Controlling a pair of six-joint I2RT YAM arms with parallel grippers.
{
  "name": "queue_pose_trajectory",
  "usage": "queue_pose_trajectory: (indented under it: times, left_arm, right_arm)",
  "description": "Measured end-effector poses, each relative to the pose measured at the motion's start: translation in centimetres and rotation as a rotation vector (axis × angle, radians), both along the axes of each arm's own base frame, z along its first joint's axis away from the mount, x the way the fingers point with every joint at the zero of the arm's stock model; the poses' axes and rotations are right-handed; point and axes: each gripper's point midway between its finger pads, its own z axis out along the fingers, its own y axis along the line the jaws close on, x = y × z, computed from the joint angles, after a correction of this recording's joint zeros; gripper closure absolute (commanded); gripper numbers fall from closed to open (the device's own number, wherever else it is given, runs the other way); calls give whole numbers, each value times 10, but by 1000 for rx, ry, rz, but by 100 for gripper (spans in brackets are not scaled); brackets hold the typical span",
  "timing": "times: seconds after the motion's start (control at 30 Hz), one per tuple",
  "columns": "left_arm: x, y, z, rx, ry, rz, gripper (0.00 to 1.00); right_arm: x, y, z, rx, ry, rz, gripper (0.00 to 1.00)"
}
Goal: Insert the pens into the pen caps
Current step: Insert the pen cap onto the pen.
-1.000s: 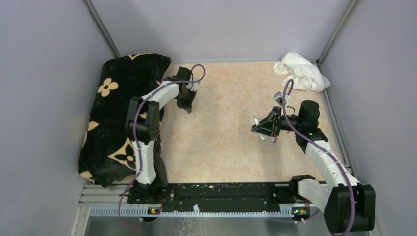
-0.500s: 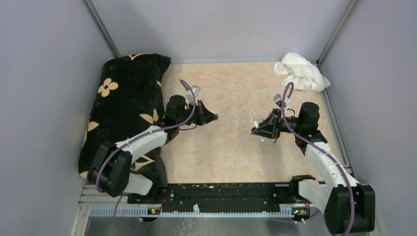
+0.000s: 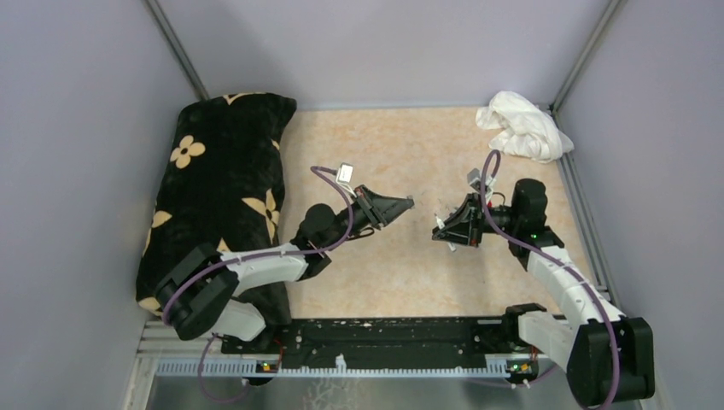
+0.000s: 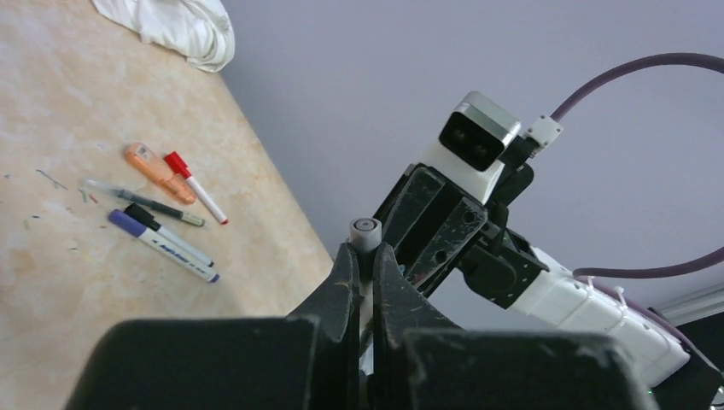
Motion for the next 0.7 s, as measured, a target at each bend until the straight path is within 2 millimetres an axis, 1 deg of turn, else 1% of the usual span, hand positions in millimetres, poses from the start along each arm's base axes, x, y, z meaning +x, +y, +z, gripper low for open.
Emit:
queue_pose_trajectory:
  times: [0.1,0.2,0.33,0.53,0.7]
  left_arm:
    - [-5,-5,11,-61,13,33,100]
    - [-7,-8,17,-105,21,61,100]
    - [-6,-11,17,-128,26,91,100]
    - [-11,-23,15,-127,30,103,100]
    - [-9,-27,17,-125,22,111,100]
  right_arm:
    - [-3,3,-2,-5,-3,15,100]
    - [-5,5,-3,-8,-10,26,100]
    - [-5,6,-3,-11,-12,25,100]
    - [-4,7,-4,-6,-2,18,100]
    - [-4,8,-4,-5,9,11,100]
